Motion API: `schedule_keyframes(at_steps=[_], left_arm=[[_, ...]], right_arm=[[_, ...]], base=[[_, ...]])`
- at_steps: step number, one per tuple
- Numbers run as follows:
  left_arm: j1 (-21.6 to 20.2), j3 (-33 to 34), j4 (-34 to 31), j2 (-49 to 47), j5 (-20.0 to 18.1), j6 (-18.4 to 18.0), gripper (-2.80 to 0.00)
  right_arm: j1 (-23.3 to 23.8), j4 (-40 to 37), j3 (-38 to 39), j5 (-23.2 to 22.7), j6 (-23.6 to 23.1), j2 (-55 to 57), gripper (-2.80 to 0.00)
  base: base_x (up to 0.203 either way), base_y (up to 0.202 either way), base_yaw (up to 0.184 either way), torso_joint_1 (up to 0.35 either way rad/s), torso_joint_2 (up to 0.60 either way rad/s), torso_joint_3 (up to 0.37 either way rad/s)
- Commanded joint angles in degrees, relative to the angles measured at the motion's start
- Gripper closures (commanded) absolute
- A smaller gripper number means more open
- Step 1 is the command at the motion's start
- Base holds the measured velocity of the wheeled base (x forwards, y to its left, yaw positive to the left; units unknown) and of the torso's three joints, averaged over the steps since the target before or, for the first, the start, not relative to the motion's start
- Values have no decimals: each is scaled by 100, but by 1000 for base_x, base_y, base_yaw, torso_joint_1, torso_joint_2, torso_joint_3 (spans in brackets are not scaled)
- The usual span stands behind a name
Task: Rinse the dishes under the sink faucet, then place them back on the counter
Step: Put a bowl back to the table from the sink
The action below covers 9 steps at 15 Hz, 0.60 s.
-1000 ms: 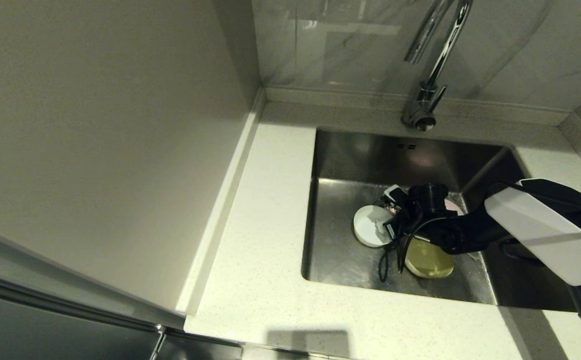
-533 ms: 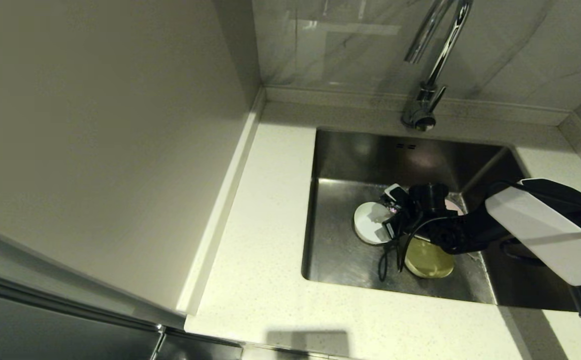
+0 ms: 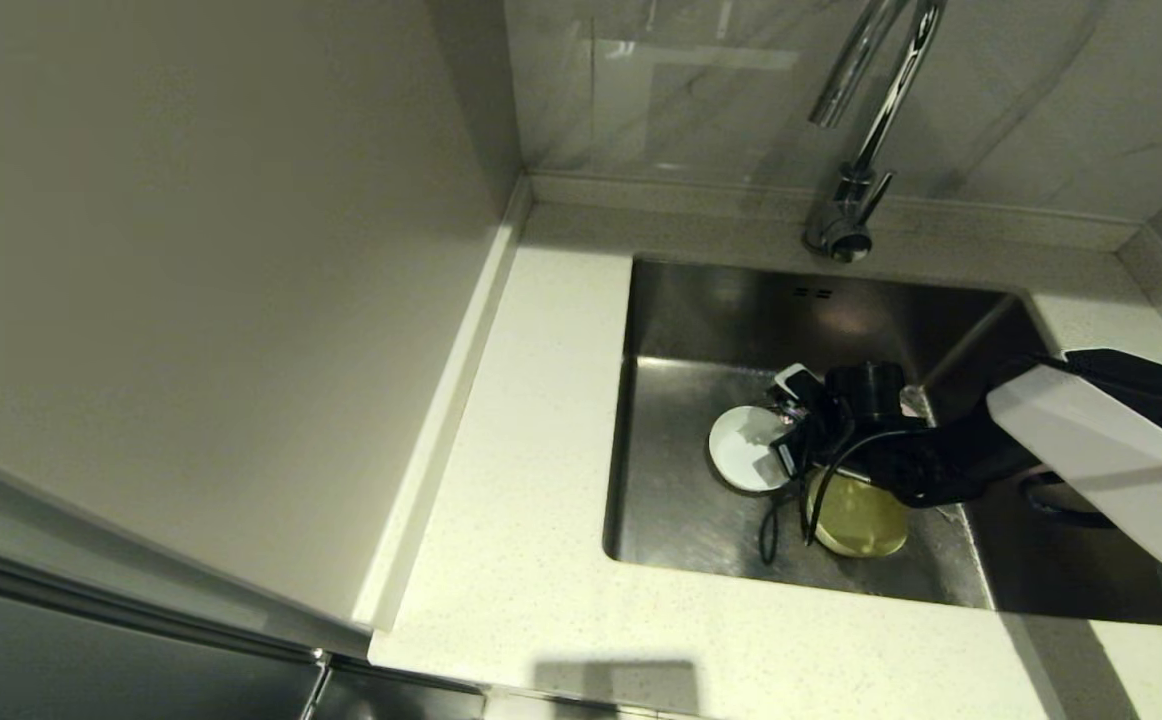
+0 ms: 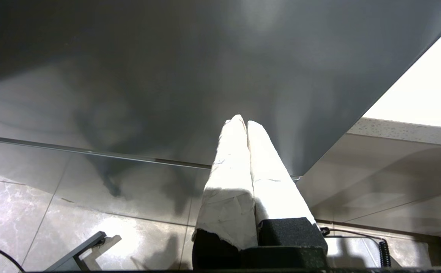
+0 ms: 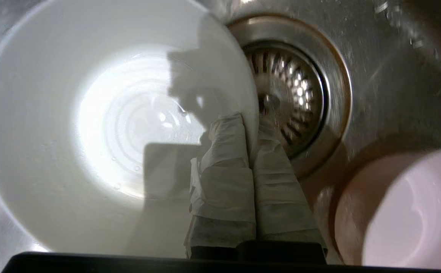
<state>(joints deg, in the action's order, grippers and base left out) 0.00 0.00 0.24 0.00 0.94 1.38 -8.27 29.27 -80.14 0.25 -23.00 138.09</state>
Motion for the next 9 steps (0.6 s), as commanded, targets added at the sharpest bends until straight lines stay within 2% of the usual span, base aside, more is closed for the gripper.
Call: schedule_keyframes(at_steps=[1, 6, 9], left_arm=[[0, 0, 2, 9, 3, 3, 0], [0, 0, 2, 9, 3, 3, 0], [0, 0, 2, 9, 3, 3, 0]], right_arm=[[5, 18, 416, -7, -12, -469, 0], [47, 3, 1489, -96, -4, -1579, 0], [84, -268, 1773, -187, 2, -2139, 0]], base=[[0, 0, 0, 0, 0, 0], [0, 0, 0, 0, 0, 0], [0, 0, 0, 0, 0, 0]])
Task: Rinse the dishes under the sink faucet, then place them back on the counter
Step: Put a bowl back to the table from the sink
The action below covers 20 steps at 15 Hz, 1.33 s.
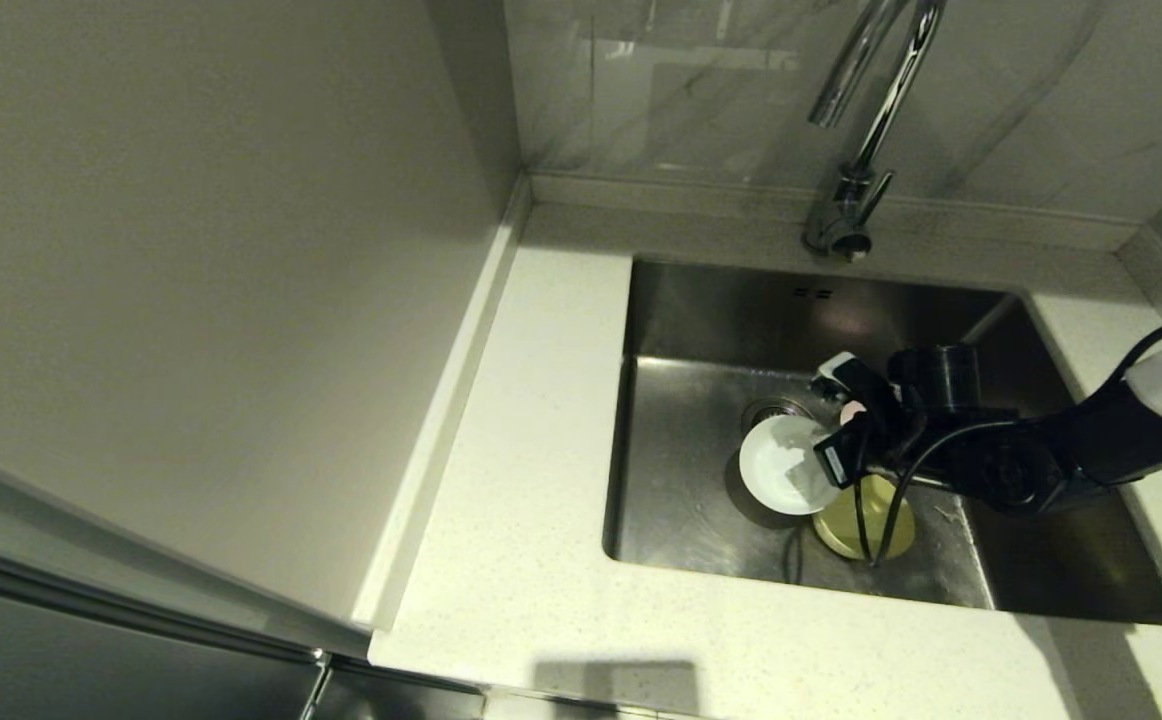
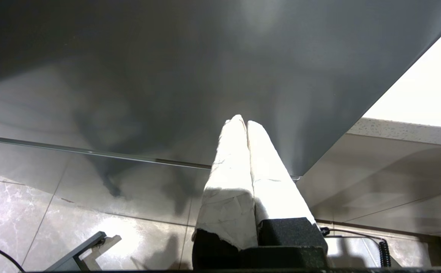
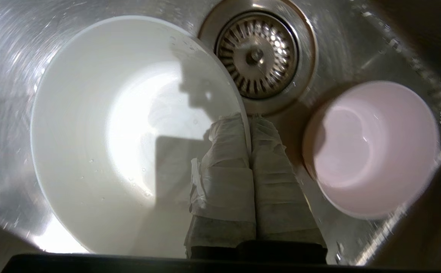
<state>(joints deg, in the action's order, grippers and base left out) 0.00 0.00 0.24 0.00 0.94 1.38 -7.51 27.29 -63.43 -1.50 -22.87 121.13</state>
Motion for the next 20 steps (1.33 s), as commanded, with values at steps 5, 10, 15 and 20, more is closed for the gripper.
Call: schedule_keyframes(at_steps=[5, 10, 15, 20], left_arm=[[0, 0, 3, 9, 3, 3, 0], [0, 0, 3, 9, 3, 3, 0], [0, 0, 3, 9, 3, 3, 0], [0, 0, 3, 9, 3, 3, 0]], right_arm=[[31, -672, 628, -27, 133, -1305, 0], [151, -1081, 1333, 126, 508, -2300, 0], [432, -308, 1675, 1285, -611, -3012, 0], [573, 2693, 2471, 1344, -2402, -3284, 0]], base=[[0, 0, 0, 0, 0, 0], [0, 0, 0, 0, 0, 0], [0, 0, 0, 0, 0, 0], [0, 0, 0, 0, 0, 0]])
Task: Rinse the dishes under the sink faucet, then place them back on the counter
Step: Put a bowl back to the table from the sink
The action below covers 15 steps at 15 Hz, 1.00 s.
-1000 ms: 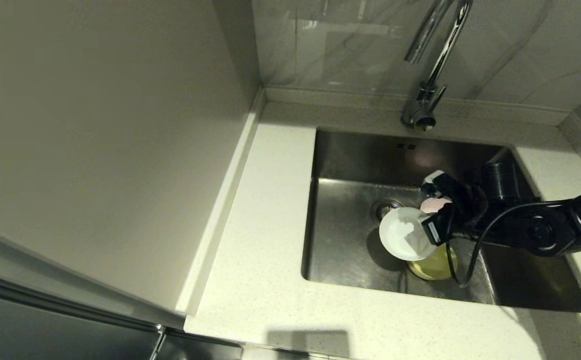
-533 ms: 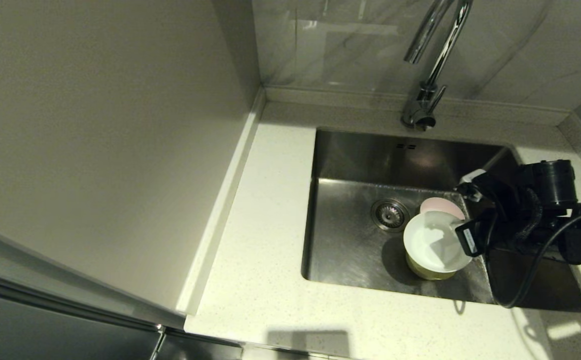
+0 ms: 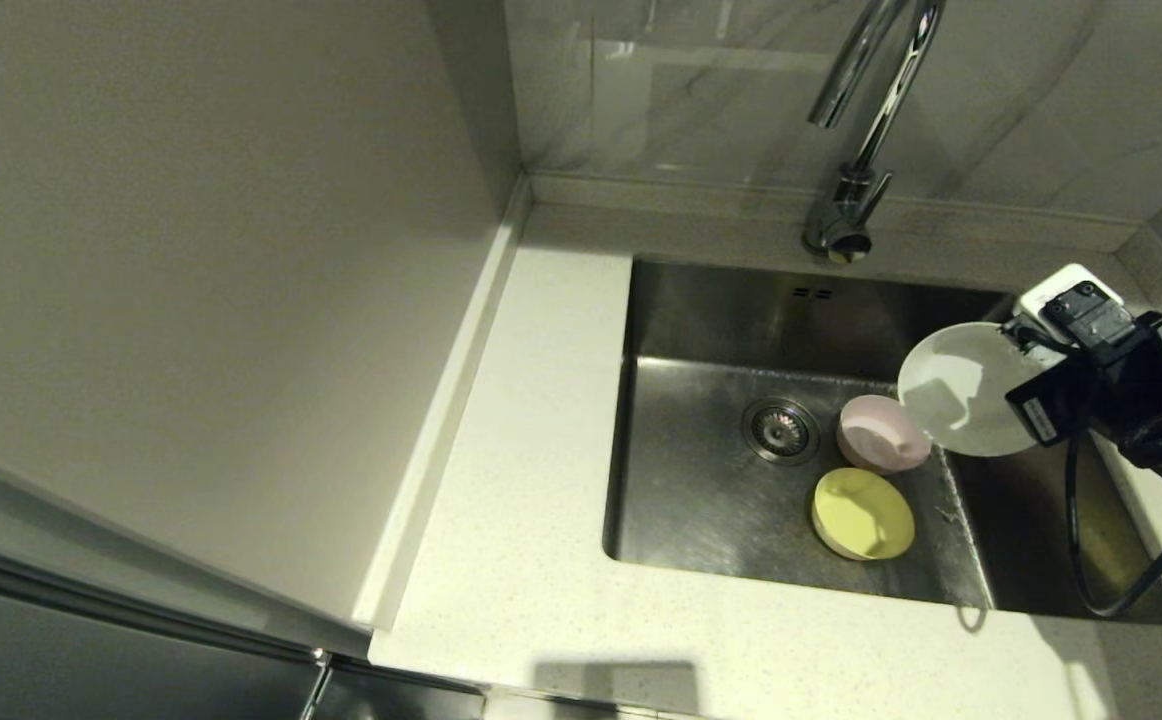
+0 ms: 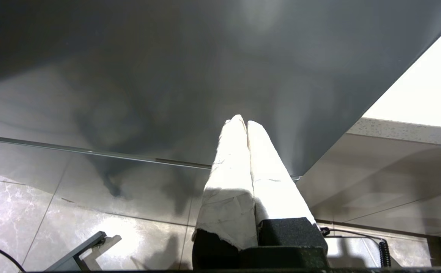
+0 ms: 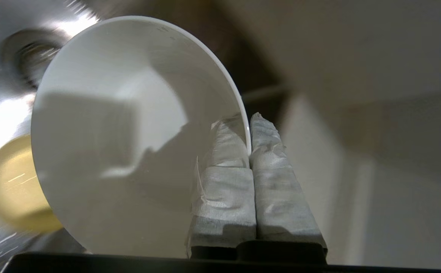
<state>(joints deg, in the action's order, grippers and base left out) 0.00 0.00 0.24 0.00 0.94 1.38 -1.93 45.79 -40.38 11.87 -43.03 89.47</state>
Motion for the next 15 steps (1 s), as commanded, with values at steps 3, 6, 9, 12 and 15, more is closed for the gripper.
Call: schedule_keyframes(at_steps=[3, 6, 9, 12, 15], left_arm=[[0, 0, 2, 9, 3, 3, 0], [0, 0, 2, 9, 3, 3, 0], [0, 0, 2, 9, 3, 3, 0], [0, 0, 2, 9, 3, 3, 0], [0, 0, 2, 9, 3, 3, 0]], right_arm=[[23, 2153, 136, 14, -980, -112, 0], [23, 3060, 149, 42, -1365, -63, 0], [-21, 3574, 782, -172, -1831, 251, 0], [-37, 4120, 133, -535, -2291, 584, 0], [-37, 3962, -278, -243, -2091, 503, 0]], base=[[0, 0, 0, 0, 0, 0], [0, 0, 0, 0, 0, 0], [0, 0, 0, 0, 0, 0], [0, 0, 0, 0, 0, 0], [0, 0, 0, 0, 0, 0]])
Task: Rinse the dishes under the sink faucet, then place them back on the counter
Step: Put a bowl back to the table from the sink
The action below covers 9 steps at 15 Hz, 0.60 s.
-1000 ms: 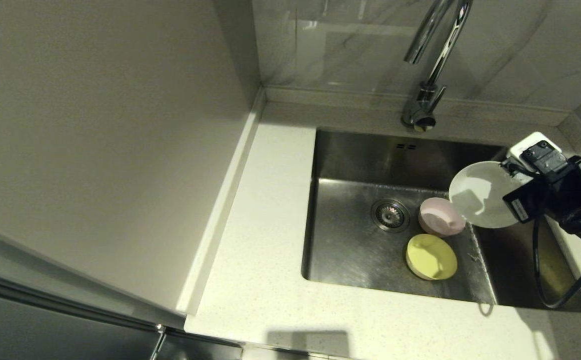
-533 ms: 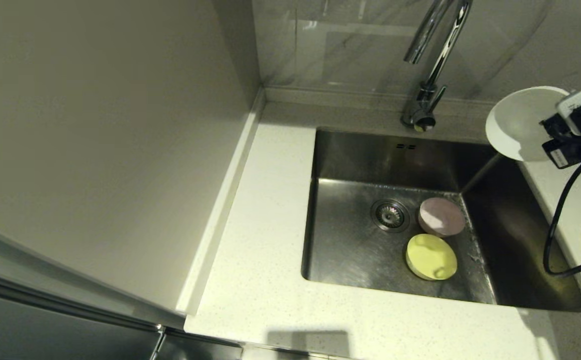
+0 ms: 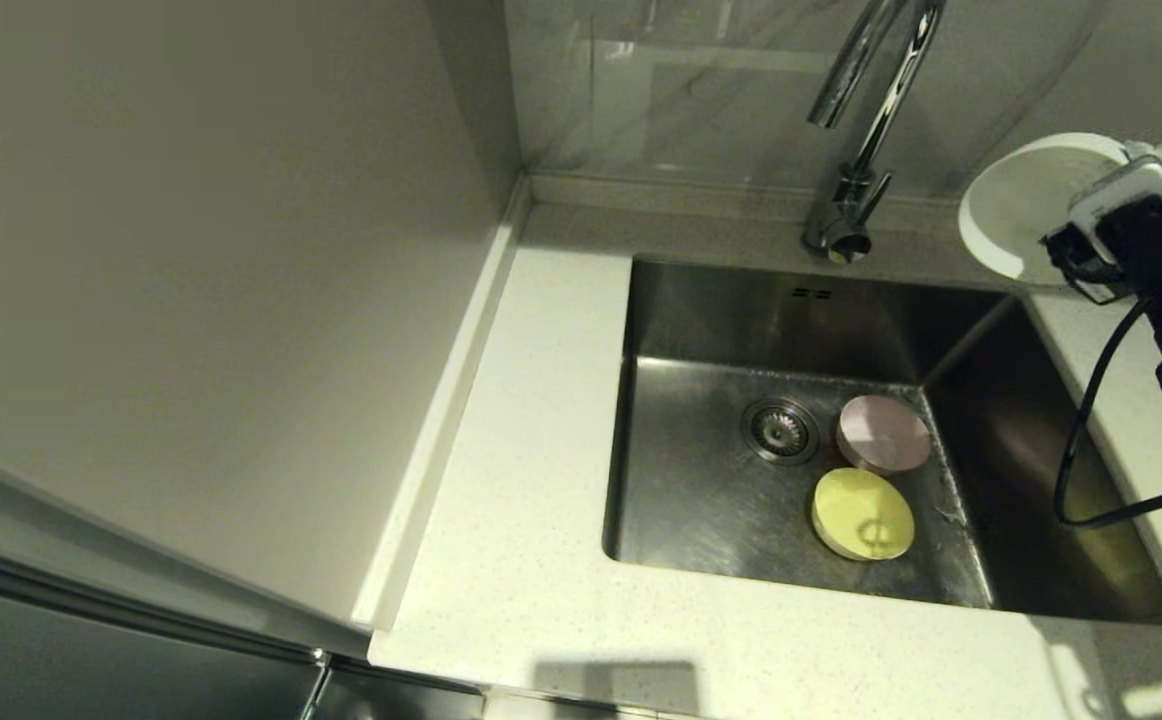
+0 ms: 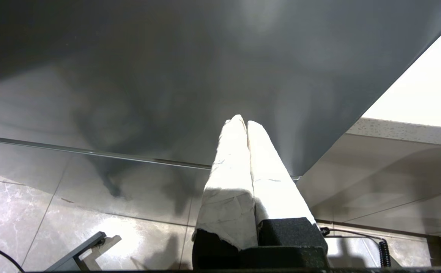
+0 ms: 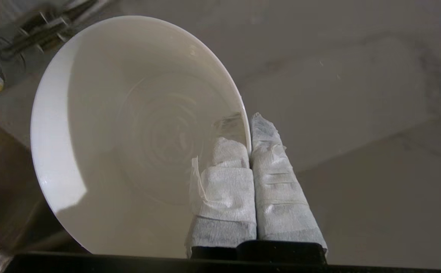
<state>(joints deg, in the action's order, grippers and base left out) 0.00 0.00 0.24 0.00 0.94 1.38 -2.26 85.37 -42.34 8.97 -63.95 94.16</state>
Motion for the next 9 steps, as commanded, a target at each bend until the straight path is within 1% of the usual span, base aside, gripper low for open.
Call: schedule_keyframes(at_steps=[1, 2, 3, 4, 5, 6, 8, 9], left_arm=[[0, 0, 2, 9, 3, 3, 0], [0, 0, 2, 9, 3, 3, 0], [0, 0, 2, 9, 3, 3, 0], [0, 0, 2, 9, 3, 3, 0], [0, 0, 2, 9, 3, 3, 0], [0, 0, 2, 9, 3, 3, 0], [0, 0, 2, 9, 3, 3, 0], [0, 0, 2, 9, 3, 3, 0]], right_arm=[[-7, -78, 221, 80, 73, -23, 0], [-9, -261, 680, 100, 143, -201, 0], [-10, -727, 951, 117, 293, -483, 0], [-8, -1247, 989, 124, 571, -625, 0], [6, -1891, 801, 127, 888, -783, 0], [73, -2738, 446, 120, 1169, -962, 0], [273, -4123, -471, 19, 1690, -1154, 0], [406, -4944, -965, -30, 1970, -1210, 0]], base=[[0, 0, 0, 0, 0, 0], [0, 0, 0, 0, 0, 0], [0, 0, 0, 0, 0, 0], [0, 0, 0, 0, 0, 0], [0, 0, 0, 0, 0, 0], [0, 0, 0, 0, 0, 0], [0, 0, 0, 0, 0, 0], [0, 0, 0, 0, 0, 0]])
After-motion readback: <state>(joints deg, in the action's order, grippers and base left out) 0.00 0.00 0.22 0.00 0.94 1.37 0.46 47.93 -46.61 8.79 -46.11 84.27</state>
